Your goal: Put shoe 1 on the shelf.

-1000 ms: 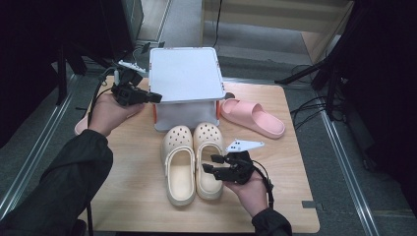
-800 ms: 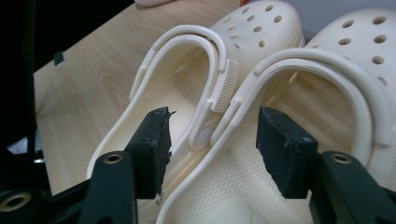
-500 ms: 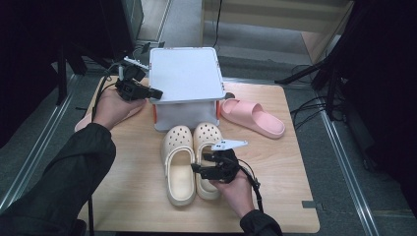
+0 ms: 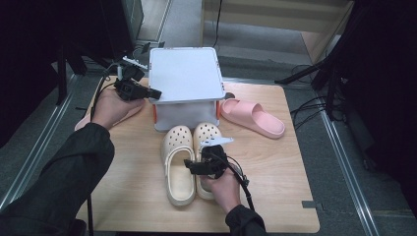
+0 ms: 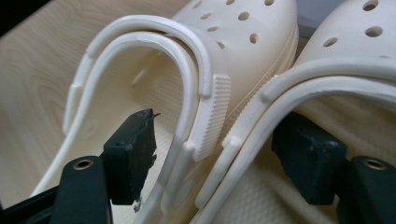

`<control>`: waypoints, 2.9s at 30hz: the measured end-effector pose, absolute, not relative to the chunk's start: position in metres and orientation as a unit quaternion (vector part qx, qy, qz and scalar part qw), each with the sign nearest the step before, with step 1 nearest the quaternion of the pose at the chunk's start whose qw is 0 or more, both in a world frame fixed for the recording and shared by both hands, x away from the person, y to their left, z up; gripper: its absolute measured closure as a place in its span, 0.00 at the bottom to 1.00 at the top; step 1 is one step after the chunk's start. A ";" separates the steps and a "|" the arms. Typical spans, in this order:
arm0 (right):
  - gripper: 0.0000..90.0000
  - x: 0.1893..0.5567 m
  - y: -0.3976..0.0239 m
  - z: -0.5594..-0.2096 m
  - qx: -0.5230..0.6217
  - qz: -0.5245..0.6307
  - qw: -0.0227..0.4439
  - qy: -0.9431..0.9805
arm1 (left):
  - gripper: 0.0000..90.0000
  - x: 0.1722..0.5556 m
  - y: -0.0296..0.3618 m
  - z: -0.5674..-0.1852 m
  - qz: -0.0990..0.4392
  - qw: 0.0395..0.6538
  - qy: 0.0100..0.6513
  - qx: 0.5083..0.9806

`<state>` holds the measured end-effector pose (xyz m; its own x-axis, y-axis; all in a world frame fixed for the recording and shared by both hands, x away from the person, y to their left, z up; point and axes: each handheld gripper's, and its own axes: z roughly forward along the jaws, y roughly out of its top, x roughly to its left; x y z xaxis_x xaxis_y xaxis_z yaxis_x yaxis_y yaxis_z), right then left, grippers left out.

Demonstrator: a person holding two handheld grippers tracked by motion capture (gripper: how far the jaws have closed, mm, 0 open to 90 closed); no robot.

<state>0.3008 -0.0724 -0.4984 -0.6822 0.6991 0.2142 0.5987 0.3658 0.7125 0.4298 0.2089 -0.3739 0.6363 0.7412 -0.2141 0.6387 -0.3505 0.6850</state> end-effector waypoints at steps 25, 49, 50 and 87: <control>0.74 0.302 -0.079 -0.493 0.440 0.374 0.076 0.813 | 0.99 0.428 0.209 -0.375 0.074 0.384 0.413 0.822; 0.73 0.388 -0.057 -0.471 0.450 0.405 0.116 0.788 | 0.99 0.431 0.209 -0.373 0.065 0.376 0.415 0.826; 0.73 0.391 -0.056 -0.472 0.450 0.404 0.119 0.788 | 0.99 0.431 0.209 -0.373 0.064 0.377 0.416 0.825; 0.61 0.408 -0.046 -0.491 0.464 0.414 0.131 0.772 | 0.99 0.431 0.212 -0.375 0.059 0.387 0.417 0.820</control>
<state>0.4080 -0.0457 -0.4914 -0.5342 0.8255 0.1823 0.6084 0.2257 0.7609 0.4310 0.2123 -0.3749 0.6456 0.7295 -0.2260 0.6379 -0.3525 0.6846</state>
